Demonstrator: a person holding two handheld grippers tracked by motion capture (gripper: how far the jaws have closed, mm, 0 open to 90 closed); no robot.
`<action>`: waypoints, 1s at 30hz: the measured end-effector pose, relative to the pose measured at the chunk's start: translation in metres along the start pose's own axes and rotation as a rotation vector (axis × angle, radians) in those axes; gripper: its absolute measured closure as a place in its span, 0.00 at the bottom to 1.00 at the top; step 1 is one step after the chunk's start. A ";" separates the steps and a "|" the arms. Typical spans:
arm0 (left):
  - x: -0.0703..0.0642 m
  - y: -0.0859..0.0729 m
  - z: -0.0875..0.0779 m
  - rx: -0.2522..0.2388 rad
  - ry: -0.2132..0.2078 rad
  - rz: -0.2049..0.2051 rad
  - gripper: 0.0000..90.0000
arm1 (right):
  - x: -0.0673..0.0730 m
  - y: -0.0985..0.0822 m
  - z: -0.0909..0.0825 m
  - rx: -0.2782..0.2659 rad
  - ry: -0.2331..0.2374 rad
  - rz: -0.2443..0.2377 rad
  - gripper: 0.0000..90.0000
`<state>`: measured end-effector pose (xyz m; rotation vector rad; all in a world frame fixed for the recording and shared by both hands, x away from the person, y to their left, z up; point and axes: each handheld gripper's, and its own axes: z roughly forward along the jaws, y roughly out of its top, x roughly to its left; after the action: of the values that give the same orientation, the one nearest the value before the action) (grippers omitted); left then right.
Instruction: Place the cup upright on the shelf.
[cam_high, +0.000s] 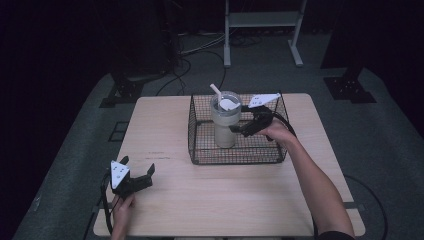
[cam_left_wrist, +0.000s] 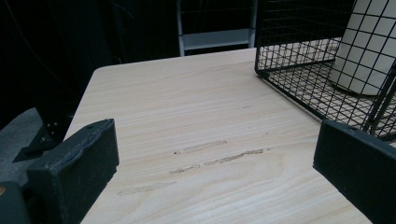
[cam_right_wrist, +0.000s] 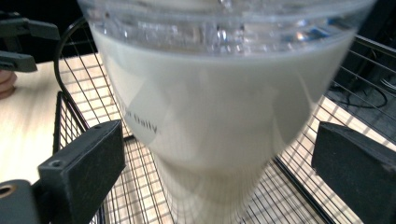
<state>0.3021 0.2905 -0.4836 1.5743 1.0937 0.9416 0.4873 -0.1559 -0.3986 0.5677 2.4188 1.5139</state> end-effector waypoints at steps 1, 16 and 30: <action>0.000 0.000 0.000 0.000 0.000 0.001 0.00 | 0.000 0.000 -0.001 0.006 -0.004 0.001 0.02; 0.000 0.000 0.000 -0.001 0.000 0.002 0.00 | 0.010 0.005 -0.024 0.009 -0.034 0.037 0.03; 0.000 0.000 0.000 0.000 0.003 -0.001 0.00 | 0.026 0.006 -0.045 0.006 -0.054 0.057 0.03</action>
<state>0.3024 0.2906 -0.4836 1.5726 1.0959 0.9433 0.4476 -0.1783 -0.3729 0.6750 2.3862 1.4937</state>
